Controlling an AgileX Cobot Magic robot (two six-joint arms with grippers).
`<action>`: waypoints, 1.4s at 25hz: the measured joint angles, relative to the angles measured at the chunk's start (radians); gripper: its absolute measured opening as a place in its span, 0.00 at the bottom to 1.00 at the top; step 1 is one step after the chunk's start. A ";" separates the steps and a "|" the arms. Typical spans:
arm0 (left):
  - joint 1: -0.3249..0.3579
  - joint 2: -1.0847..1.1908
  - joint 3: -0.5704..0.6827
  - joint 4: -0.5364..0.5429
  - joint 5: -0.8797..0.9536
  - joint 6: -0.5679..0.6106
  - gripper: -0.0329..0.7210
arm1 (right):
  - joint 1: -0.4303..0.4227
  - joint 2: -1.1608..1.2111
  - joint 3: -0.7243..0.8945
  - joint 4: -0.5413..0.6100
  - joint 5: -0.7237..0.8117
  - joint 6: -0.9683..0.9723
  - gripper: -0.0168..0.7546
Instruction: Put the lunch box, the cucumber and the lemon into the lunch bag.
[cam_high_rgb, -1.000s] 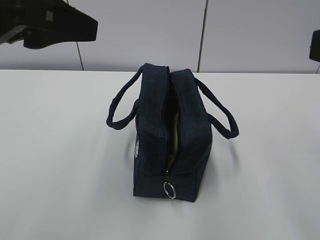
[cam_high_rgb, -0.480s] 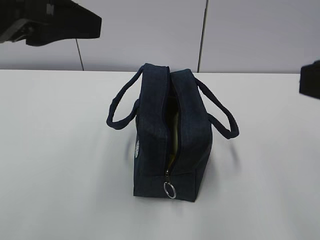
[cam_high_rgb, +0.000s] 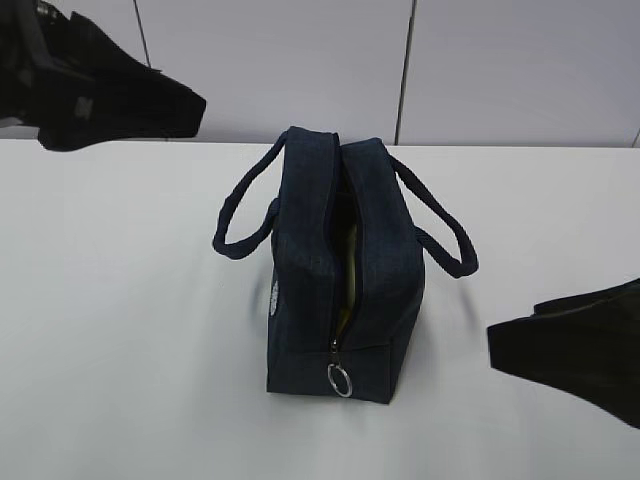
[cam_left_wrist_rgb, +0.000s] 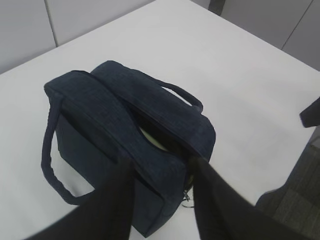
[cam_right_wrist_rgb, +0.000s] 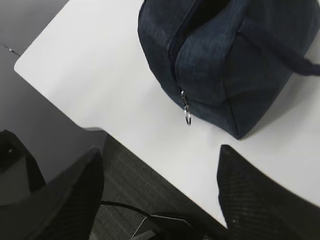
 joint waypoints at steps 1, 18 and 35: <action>0.000 0.000 0.000 0.000 0.003 0.002 0.39 | 0.000 0.038 0.005 0.043 -0.002 -0.051 0.71; 0.000 -0.001 0.000 0.011 0.031 0.004 0.38 | 0.158 0.536 0.005 0.576 -0.119 -0.698 0.69; 0.000 -0.001 0.000 0.044 0.027 0.005 0.38 | 0.323 0.680 -0.006 0.835 -0.397 -0.920 0.65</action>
